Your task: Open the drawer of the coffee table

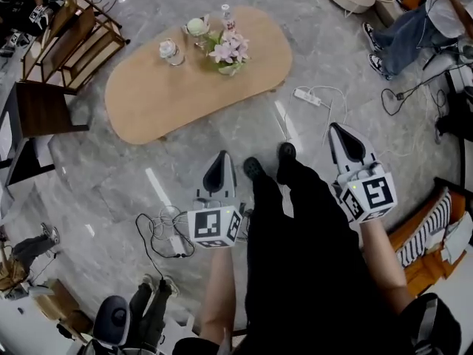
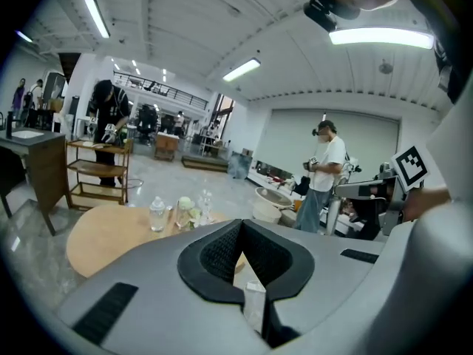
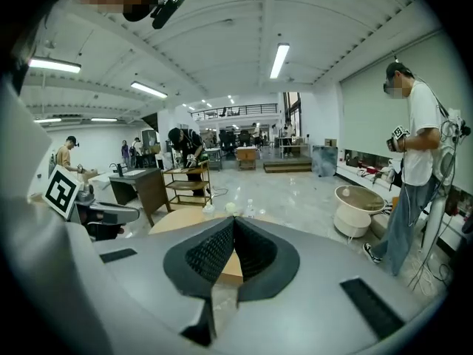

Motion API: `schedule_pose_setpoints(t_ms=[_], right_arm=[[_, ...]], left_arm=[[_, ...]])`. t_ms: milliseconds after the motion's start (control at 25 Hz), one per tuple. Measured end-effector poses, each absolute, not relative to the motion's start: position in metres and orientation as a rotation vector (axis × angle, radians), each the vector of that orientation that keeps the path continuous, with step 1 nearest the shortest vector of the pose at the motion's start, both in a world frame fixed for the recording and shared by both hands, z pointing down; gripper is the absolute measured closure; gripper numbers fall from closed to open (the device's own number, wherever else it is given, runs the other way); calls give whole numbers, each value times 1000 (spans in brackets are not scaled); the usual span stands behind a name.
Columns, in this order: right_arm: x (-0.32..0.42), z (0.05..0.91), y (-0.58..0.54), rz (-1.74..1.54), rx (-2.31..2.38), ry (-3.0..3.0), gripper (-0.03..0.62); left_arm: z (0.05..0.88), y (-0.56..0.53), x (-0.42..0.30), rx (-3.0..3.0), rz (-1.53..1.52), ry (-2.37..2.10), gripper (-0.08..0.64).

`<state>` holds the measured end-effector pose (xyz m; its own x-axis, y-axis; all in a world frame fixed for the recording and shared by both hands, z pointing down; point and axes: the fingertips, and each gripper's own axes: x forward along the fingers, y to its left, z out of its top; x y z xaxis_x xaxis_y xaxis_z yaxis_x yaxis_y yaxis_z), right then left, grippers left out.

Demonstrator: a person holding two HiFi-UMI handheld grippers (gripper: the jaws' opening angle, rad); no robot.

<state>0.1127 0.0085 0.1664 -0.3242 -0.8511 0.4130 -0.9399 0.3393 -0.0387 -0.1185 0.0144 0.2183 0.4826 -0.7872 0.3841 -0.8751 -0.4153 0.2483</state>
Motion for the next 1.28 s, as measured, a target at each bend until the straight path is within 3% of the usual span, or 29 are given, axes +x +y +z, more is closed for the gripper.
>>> schedule_pose_setpoints(t_ms=[720,1280], right_arm=[[106,424,-73,562,1331,-2236,580],[138,607,-113,439,1160,-2137,580]], left_arm=[[451,-14,-97,1998,310,-1288,546],[617,-31,-120,2059,497,-1334,545]])
